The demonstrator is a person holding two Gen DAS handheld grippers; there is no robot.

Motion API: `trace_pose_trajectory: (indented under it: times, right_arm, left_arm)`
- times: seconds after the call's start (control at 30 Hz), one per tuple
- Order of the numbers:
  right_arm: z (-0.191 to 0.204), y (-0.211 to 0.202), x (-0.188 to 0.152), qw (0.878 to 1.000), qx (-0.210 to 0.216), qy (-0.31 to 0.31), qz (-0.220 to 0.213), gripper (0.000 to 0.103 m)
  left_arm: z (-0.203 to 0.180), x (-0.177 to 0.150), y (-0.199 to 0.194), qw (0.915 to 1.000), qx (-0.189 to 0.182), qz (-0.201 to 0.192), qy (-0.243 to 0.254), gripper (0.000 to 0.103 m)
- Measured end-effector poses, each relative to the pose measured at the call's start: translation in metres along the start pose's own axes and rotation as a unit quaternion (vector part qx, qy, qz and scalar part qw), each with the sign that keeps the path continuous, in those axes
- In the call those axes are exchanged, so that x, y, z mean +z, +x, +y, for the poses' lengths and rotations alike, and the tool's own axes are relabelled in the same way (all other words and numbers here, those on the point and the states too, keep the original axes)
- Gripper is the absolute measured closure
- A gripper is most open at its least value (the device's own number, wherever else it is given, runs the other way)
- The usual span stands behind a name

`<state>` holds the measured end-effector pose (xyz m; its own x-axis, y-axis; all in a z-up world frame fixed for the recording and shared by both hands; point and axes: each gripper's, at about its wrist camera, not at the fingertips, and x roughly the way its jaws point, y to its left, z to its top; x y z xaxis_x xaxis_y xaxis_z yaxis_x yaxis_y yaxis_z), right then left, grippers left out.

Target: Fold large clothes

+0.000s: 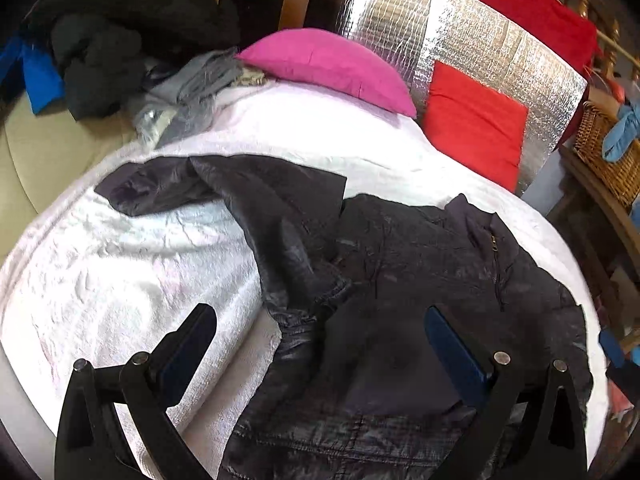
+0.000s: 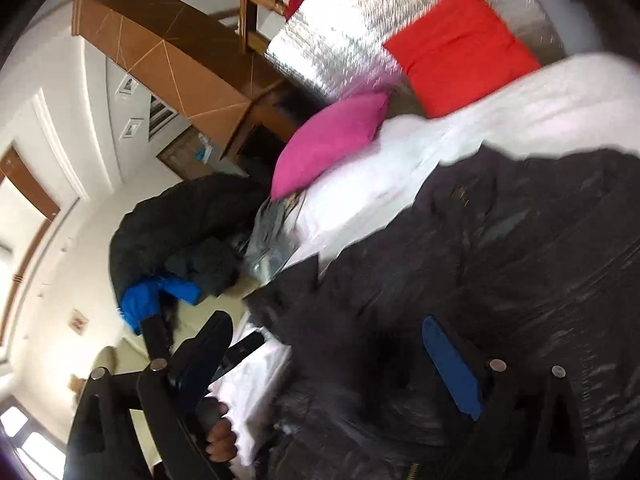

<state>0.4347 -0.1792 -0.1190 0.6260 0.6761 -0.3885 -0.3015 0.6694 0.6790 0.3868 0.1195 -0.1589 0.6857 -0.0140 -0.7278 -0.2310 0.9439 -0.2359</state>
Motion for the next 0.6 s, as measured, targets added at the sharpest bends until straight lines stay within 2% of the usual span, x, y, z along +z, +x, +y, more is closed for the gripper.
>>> trace_pose_trajectory:
  times: [0.07, 0.13, 0.17, 0.23, 0.27, 0.3, 0.33, 0.4, 0.47, 0.53, 0.6]
  right_arm:
    - [-0.015, -0.033, -0.008, 0.999, -0.042, -0.004, -0.029, 0.005]
    - [-0.03, -0.063, 0.003, 0.99, -0.123, -0.001, -0.061, 0.005]
    - [-0.035, -0.078, 0.008, 0.986, -0.15, 0.004, -0.071, 0.005]
    - [-0.063, -0.101, 0.017, 0.974, -0.207, 0.033, -0.088, 0.005]
    - [-0.075, -0.112, 0.019, 0.969, -0.227, 0.045, -0.092, 0.005]
    - [-0.091, -0.12, 0.022, 0.962, -0.25, 0.06, -0.093, 0.005]
    - [-0.106, -0.127, 0.023, 0.956, -0.267, 0.075, -0.093, 0.005]
    - [-0.134, -0.143, 0.025, 0.951, -0.276, 0.105, -0.085, 0.005]
    - [-0.154, -0.15, 0.025, 0.951, -0.273, 0.123, -0.078, 0.005]
    - [-0.169, -0.148, 0.024, 0.95, -0.276, 0.127, -0.072, 0.005]
    - [-0.179, -0.141, 0.024, 0.95, -0.273, 0.135, -0.063, 0.005]
  left_arm:
    - [0.002, 0.0, 0.003, 0.9998, -0.014, 0.014, -0.004, 0.0]
    - [0.003, -0.001, 0.006, 0.999, -0.032, 0.033, -0.001, 0.0]
    - [0.004, -0.003, 0.006, 0.9984, -0.04, 0.039, 0.002, 0.001]
    - [0.003, -0.007, 0.006, 0.9974, -0.053, 0.049, 0.01, 0.021]
    - [0.001, -0.009, 0.008, 0.9966, -0.056, 0.058, 0.017, 0.028]
    - [-0.002, -0.013, 0.011, 0.995, -0.062, 0.073, 0.027, 0.04]
    - [-0.004, -0.017, 0.014, 0.9937, -0.067, 0.084, 0.032, 0.049]
    - [-0.014, -0.026, 0.023, 0.9905, -0.065, 0.109, 0.053, 0.048]
    - [-0.024, -0.034, 0.031, 0.9879, -0.048, 0.124, 0.08, 0.045]
    - [-0.031, -0.039, 0.039, 0.9856, -0.032, 0.133, 0.099, 0.032]
    - [-0.038, -0.045, 0.047, 0.9821, -0.028, 0.148, 0.113, 0.03]
